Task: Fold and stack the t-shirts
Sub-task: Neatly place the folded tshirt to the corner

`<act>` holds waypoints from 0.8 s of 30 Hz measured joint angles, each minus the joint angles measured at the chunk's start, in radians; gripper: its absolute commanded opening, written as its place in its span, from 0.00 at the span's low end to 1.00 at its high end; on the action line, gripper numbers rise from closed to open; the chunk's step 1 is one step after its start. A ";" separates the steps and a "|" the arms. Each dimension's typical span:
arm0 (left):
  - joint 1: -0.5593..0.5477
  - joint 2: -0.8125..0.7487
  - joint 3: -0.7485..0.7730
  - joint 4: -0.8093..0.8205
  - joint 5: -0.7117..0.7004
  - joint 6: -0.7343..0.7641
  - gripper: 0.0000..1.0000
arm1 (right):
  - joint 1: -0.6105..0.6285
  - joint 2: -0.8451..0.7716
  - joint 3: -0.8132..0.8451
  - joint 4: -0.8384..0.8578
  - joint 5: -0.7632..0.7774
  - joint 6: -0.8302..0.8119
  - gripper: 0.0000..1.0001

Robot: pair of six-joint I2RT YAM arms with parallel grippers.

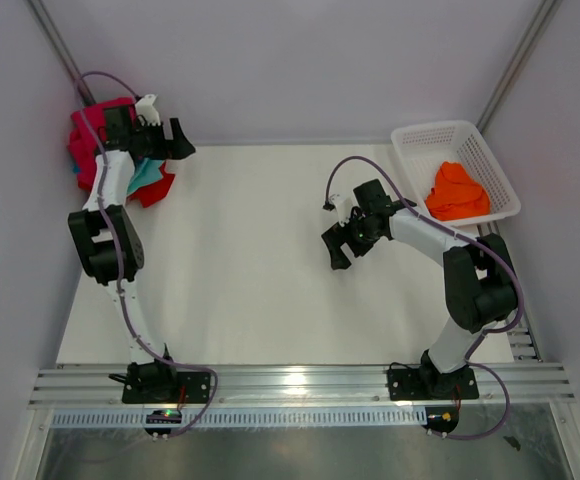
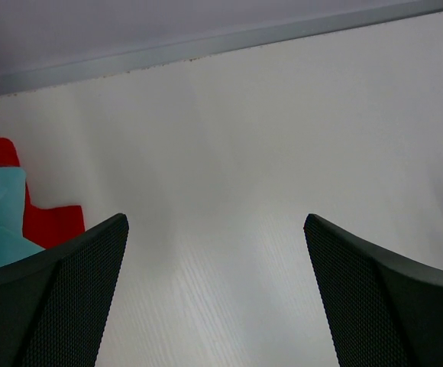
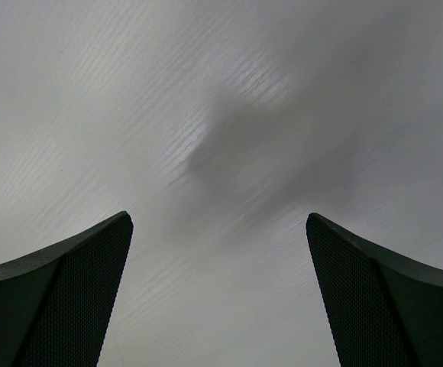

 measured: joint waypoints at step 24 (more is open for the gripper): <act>-0.166 -0.923 -0.745 -0.313 0.045 0.372 0.99 | 0.000 -0.253 -0.006 0.116 0.328 -0.002 0.99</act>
